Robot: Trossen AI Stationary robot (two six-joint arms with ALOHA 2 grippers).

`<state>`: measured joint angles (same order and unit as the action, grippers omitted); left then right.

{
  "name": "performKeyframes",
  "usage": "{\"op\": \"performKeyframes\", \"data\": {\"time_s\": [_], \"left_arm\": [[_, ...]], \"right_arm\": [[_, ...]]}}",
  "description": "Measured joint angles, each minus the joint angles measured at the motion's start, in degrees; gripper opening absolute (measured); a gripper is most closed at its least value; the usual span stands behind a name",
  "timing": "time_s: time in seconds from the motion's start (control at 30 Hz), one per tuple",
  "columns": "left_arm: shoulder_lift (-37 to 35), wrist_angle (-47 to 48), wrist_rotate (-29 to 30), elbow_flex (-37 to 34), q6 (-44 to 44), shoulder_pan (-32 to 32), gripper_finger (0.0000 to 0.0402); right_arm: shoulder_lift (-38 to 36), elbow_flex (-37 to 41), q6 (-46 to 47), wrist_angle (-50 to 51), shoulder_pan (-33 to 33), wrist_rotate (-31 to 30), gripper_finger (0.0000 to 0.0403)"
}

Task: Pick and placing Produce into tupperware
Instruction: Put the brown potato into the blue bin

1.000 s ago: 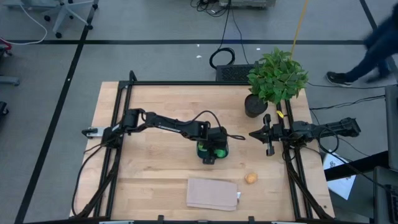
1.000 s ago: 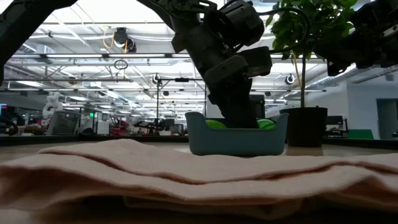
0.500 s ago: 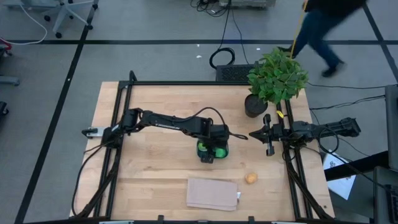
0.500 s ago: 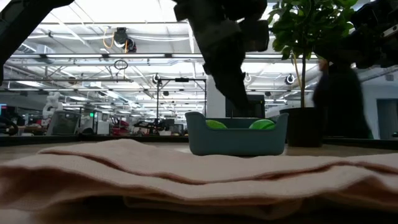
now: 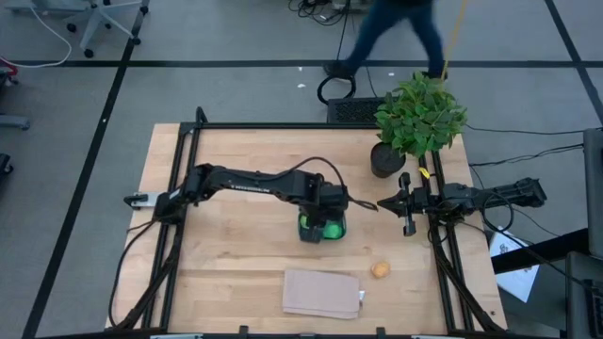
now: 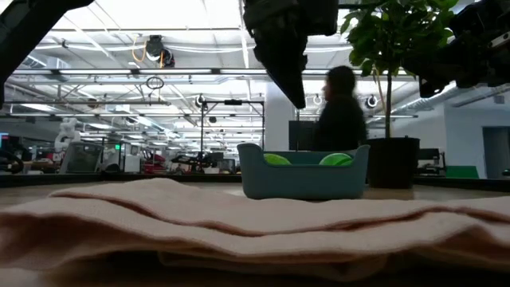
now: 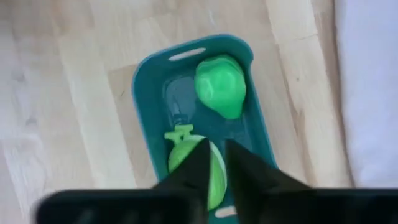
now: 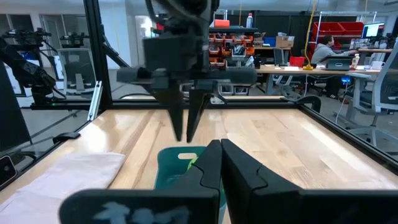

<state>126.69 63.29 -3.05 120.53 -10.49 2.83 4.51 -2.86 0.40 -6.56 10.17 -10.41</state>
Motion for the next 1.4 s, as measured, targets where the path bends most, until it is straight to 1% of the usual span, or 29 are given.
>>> {"op": "performKeyframes", "data": {"time_s": [0.07, 0.1, 0.17, 0.27, 0.33, 0.4, 0.5, 0.6, 0.7, 0.9, 1.0, 1.1, 1.17, 1.3, 1.4], "left_arm": [[0.0, 1.9, -2.7, 1.0, 0.6, -1.0, 0.0014], [0.0, 2.9, -4.4, 1.3, 0.6, -1.6, 0.0008], [0.0, 4.3, -7.1, 1.6, 0.5, -2.7, 0.0013], [0.0, 4.2, -7.3, 1.7, 0.5, -3.8, 0.0029], [-0.1, 4.1, -5.0, 1.8, 0.4, -4.2, 0.0035], [-0.5, 3.8, -1.5, 1.8, 0.2, -4.3, 0.0035], [-2.7, 2.4, 1.4, 1.8, -2.1, -4.2, 0.0022], [-6.0, 0.7, 1.9, 1.8, -3.7, -4.0, 0.0005], [-9.9, -1.6, 2.0, 1.8, -4.0, -3.6, 0.0006], [-17.6, -2.7, 6.9, 1.7, -4.2, -2.3, 0.0003], [-21.6, -2.7, 9.1, 0.2, -4.4, -1.8, 0.0001], [-26.9, -4.8, 9.1, -3.5, -4.4, -1.8, 0.0001], [-31.3, -8.2, 9.1, -7.7, -4.2, -1.8, 0.0001], [-41.1, -17.4, 9.1, -20.8, -3.4, -2.0, 0.0001], [-49.4, -28.0, 9.1, -32.5, -0.9, -2.0, 0.0001]], "right_arm": [[0.0, 0.0, 0.0, 0.0, 0.0, 0.0, 0.0], [0.0, 0.0, 0.0, 0.0, 0.0, 0.0, 0.0], [0.0, 0.0, 0.0, 0.0, 0.0, 0.0, 0.0], [0.0, 0.0, 0.0, 0.0, 0.0, 0.0, 0.0], [0.0, 0.0, 0.0, 0.0, 0.0, 0.0, 0.0], [0.0, 0.0, 0.0, 0.0, 0.0, 0.0, 0.0], [0.0, 0.0, 0.0, 0.0, 0.0, 0.0, 0.0], [0.0, 0.0, 0.0, 0.3, 0.0, 0.0, 0.0], [0.0, 0.0, 0.0, 0.7, 0.0, 0.0, 0.0], [0.0, 0.0, 0.0, 0.9, 0.0, 0.0, 0.0], [0.0, 0.0, 0.0, 0.9, 0.0, 0.0, 0.0], [0.1, 0.0, 0.1, 1.1, 0.0, 0.0, 0.0], [0.2, 0.0, 0.2, 1.3, 0.0, 0.0, 0.0], [0.5, 0.0, 0.3, 1.2, 0.0, 0.0, 0.0], [0.7, 0.0, 0.2, 1.0, 0.0, 0.0, 0.0]]}}
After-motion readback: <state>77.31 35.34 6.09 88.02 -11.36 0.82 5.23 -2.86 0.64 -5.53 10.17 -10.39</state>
